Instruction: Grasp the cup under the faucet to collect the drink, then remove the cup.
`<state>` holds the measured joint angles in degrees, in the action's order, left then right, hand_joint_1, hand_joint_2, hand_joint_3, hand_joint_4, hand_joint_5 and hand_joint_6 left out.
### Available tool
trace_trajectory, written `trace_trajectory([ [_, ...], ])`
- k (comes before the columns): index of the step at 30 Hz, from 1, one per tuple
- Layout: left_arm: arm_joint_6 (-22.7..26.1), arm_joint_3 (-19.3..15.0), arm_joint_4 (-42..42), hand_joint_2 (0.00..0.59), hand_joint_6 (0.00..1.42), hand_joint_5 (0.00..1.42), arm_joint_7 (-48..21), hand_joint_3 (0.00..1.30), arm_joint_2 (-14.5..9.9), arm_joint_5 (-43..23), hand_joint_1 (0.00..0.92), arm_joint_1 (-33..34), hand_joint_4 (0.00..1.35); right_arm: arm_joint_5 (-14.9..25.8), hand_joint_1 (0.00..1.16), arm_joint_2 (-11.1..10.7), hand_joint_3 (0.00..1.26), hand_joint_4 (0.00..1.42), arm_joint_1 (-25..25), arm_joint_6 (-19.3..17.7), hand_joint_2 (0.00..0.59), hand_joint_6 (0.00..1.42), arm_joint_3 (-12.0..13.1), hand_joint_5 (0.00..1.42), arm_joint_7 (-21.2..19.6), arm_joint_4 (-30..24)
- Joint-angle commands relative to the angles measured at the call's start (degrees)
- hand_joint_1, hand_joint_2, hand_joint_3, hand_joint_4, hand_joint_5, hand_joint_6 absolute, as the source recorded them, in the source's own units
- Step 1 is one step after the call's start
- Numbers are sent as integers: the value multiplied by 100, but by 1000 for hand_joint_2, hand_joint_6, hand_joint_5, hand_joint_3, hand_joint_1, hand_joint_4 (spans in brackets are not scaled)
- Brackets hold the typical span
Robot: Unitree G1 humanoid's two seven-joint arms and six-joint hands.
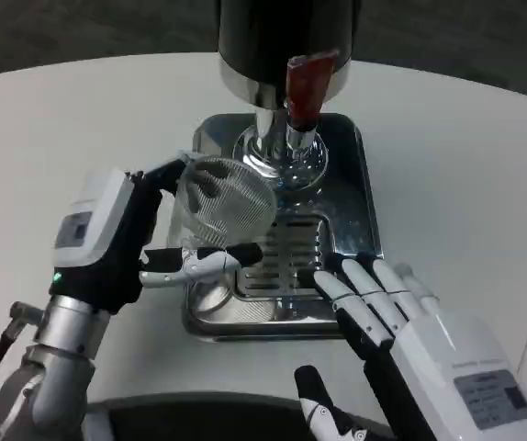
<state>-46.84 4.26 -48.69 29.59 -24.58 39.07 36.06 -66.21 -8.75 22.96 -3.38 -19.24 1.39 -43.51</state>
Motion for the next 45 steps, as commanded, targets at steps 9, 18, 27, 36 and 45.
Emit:
trace_trajectory([
  [9, 173, 874, -941, 99, 1338, 1211, 670, 998, 465, 69, 501, 1075, 1111, -62, 402, 23, 156, 86, 296, -26, 510, 92, 40, 62, 114, -276],
  [18, 435, 1239, -1492, 95, 1339, 1211, 722, 1005, 696, -9, 506, 1299, 1111, -25, 409, 15, 164, 96, 486, -46, 506, 101, 108, 73, 111, -388],
  [27, 540, 1488, -1790, 88, 1287, 1156, 674, 973, 741, -38, 509, 1350, 1066, -4, 413, 12, 165, 102, 693, -71, 506, 110, 217, 73, 122, -564],
  [36, 421, 1610, -1651, 67, 891, 859, 776, 458, 478, -59, 295, 1026, 555, 7, 415, 75, 166, 106, 663, -62, 506, 124, 182, 84, 161, -495],
  [45, 579, 1634, -1554, 73, 547, 613, 936, 258, 413, -13, 306, 889, 330, -37, 417, 190, 175, 106, 610, -26, 506, 141, 122, 101, 200, -458],
])
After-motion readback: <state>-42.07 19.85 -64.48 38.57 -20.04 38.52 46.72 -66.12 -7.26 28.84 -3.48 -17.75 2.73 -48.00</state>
